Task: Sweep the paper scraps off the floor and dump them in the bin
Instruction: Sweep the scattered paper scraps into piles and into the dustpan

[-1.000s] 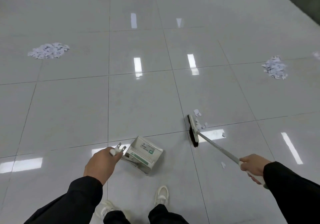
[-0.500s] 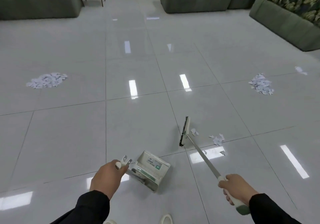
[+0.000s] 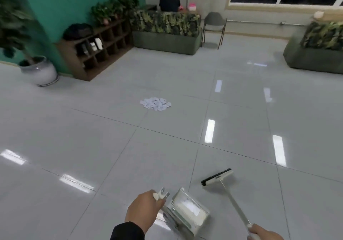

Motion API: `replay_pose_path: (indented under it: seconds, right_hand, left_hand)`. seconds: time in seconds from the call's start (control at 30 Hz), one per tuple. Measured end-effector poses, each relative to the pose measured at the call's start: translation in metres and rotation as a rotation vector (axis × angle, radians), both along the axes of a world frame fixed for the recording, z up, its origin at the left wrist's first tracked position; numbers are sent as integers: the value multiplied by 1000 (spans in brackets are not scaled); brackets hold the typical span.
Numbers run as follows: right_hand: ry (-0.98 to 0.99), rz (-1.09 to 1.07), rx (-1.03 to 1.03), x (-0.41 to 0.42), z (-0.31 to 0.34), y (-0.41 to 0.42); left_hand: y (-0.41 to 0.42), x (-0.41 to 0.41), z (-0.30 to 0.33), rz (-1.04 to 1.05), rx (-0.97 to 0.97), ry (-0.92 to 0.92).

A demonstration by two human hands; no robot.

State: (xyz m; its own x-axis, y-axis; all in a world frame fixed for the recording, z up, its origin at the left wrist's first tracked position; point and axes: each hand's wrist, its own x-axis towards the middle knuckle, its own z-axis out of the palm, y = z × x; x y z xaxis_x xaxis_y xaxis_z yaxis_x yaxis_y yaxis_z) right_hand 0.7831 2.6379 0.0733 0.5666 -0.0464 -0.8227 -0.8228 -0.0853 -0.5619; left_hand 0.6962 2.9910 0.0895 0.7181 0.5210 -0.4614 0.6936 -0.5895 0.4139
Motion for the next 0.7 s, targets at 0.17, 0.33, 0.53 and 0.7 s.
replay_pose_path:
  seconds: [0.17,0.33,0.53,0.7]
  right_hand:
    - [19,157,-21,52,21,134]
    - [69,313,-31,136,31,261]
    - [75,407,-35,264,23,382]
    - [114,387,59,408,7,489]
  left_hand:
    - [119,26,27,-1,70,2]
    - [261,81,32,111,110,6]
    - [384,178,14,235,136,26]
    - [476,278,9,356,161,17]
